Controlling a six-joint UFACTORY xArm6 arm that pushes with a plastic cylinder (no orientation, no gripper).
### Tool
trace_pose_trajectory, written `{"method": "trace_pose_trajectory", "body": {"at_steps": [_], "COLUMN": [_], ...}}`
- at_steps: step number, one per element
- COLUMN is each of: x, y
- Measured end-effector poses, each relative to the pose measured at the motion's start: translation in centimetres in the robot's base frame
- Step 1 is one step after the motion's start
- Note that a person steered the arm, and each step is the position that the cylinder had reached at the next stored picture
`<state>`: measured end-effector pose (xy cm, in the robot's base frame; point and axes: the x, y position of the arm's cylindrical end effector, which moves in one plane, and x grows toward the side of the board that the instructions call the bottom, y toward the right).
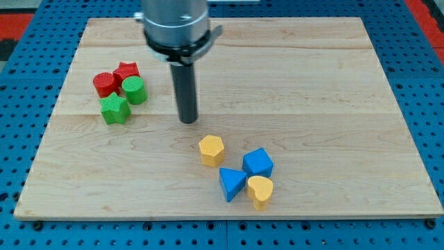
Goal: Separate the group of blocks
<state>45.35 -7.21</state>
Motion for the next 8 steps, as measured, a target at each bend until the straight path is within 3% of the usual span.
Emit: {"method": "trace_pose_trajectory", "body": {"at_steps": [1,2,3,4,5,6,8], "x": [0.0,-2.7,-11.2,-17.6,-19.6,-19.8,-18.8], "y": [-3.2,-1.8,-1.1,-5.7,-13.1,-16.4,-16.7]}}
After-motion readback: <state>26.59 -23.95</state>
